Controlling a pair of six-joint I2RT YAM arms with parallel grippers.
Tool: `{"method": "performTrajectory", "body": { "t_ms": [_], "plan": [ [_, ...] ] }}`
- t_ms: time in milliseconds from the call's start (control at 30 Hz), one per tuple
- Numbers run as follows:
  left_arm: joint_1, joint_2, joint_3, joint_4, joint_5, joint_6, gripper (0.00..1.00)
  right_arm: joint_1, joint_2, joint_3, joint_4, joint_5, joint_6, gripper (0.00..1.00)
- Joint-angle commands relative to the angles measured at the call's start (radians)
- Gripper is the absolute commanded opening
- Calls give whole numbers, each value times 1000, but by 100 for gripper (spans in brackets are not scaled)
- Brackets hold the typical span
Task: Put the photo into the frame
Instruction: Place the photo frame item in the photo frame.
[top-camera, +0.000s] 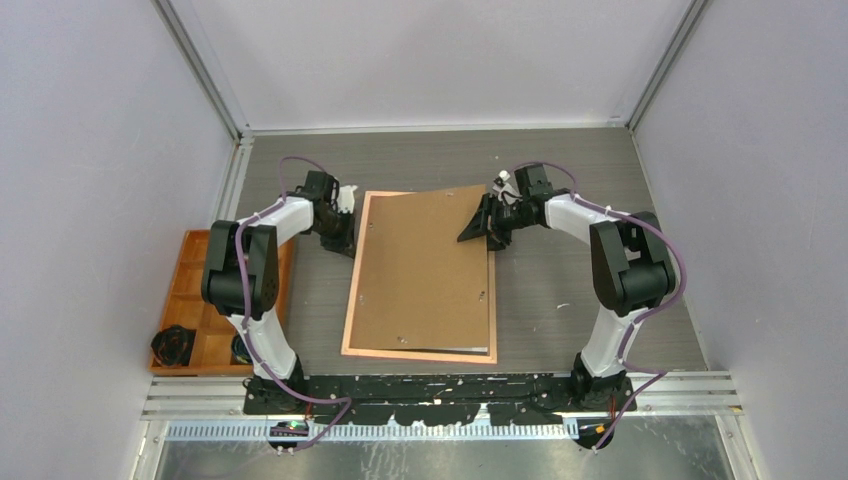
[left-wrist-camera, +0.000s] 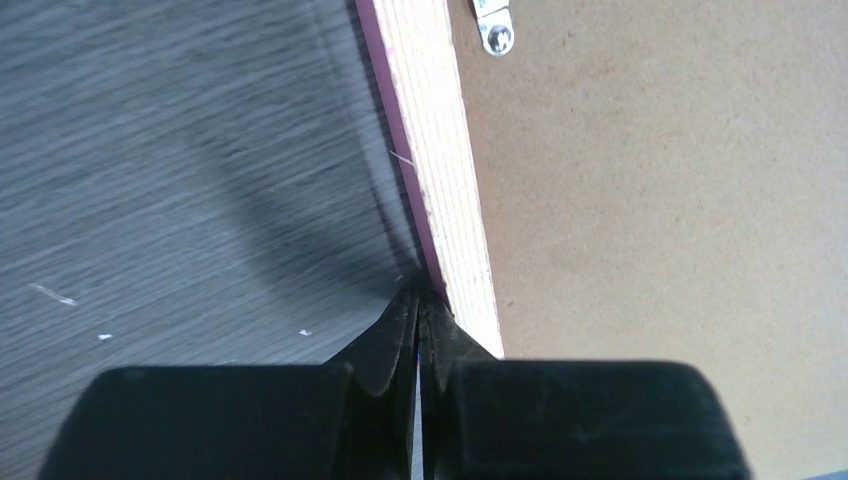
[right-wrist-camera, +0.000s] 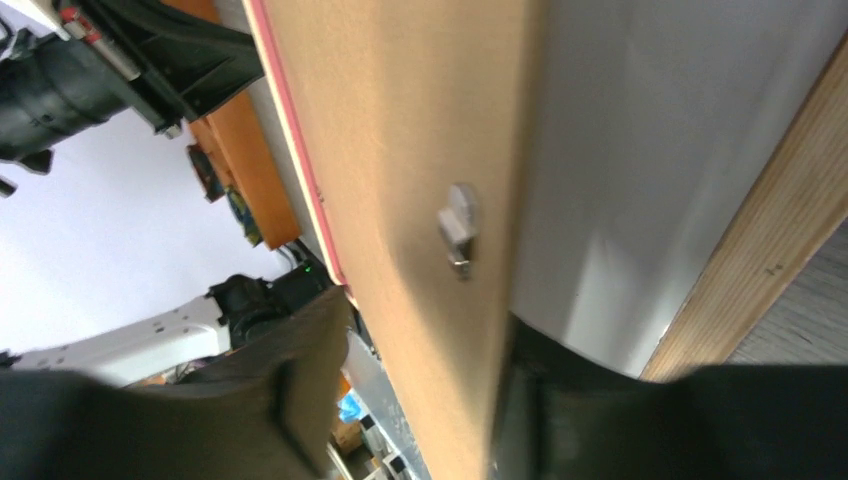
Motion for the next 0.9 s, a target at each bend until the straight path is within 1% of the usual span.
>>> {"method": "performTrajectory", "body": {
  "t_ms": [0, 67, 233, 400, 433, 633, 667, 767, 833, 867],
  "plan": [
    [-20, -34, -3, -51, 75, 20, 3, 31, -10, 77, -112, 127, -69, 98],
    [-13, -39, 0, -59, 73, 20, 3, 39, -18, 93, -152, 180, -81, 100],
    [3, -46, 25, -82, 85, 20, 4, 54, -36, 161, -271, 304, -101, 100],
    [4, -72, 16, -73, 86, 20, 4, 81, -46, 225, -373, 419, -116, 100],
    [3, -75, 15, -75, 84, 43, 4, 86, -46, 236, -389, 443, -117, 100],
    [7, -84, 34, -104, 67, 64, 7, 92, -82, 282, -453, 582, -104, 100],
    [9, -84, 42, -113, 66, 67, 9, 93, -95, 290, -462, 600, -100, 100],
    [22, -87, 63, -141, 79, 80, 21, 106, -157, 325, -458, 701, -80, 100],
    [33, -86, 79, -170, 96, 91, 28, 119, -248, 307, -373, 737, -57, 100],
    [39, -86, 84, -181, 109, 95, 30, 121, -302, 265, -282, 758, -14, 100]
  ]
}}
